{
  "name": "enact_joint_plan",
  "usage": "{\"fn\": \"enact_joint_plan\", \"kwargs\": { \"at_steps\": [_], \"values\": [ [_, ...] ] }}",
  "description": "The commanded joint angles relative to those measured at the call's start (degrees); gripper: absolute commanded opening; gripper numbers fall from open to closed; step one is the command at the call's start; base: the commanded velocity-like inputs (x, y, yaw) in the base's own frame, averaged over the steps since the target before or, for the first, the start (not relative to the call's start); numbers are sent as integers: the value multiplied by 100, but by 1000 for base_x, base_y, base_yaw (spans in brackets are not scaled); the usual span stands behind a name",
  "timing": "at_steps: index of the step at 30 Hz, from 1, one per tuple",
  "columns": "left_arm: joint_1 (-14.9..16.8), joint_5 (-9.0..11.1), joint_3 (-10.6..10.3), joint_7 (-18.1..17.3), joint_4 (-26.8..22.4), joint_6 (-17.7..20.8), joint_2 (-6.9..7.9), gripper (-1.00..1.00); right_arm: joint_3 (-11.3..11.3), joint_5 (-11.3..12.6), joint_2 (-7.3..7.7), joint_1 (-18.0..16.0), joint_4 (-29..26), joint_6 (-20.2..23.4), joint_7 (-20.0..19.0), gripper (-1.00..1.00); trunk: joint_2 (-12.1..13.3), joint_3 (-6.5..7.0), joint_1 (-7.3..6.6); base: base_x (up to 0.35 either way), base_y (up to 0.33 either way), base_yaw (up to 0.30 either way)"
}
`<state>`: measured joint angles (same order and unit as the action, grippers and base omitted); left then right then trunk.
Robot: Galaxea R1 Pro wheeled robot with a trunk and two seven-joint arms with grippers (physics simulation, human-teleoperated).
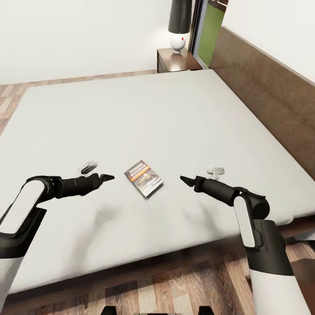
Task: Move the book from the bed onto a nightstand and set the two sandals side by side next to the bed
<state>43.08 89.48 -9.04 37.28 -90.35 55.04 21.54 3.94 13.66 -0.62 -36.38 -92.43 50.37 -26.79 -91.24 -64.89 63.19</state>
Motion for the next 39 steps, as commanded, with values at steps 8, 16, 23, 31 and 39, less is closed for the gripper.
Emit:
{"fn": "enact_joint_plan", "kwargs": {
  "at_steps": [8, 16, 23, 31, 39],
  "values": [
    [1261, -181, -34, 1005, 241, 119, -57, 100, 21, -13, -2, -1, -3, -75, -37, 100, -2, 70, 2, 81, 0, 0],
    [2654, -223, -679, 1915, 1598, 126, -526, 100, 50, -13, 4, 6, -3, -171, -37, 100, -2, 119, 2, 18, 0, 0],
    [3620, -287, -1108, 1754, 3386, 90, -1090, 100, 69, -13, 8, 7, -3, -188, -43, 100, -2, 132, 2, 4, 0, -1],
    [4333, -944, -1391, 1556, 4903, 72, -1675, 100, 86, -13, 9, 14, -3, -193, -46, 100, -2, 168, 2, 1, 0, -104],
    [4430, -1379, -1467, 1549, 5201, 102, -1873, 100, 55, 22, -20, -17, -3, -159, -78, 100, -2, 197, 2, 0, 0, -97]
  ]
}}
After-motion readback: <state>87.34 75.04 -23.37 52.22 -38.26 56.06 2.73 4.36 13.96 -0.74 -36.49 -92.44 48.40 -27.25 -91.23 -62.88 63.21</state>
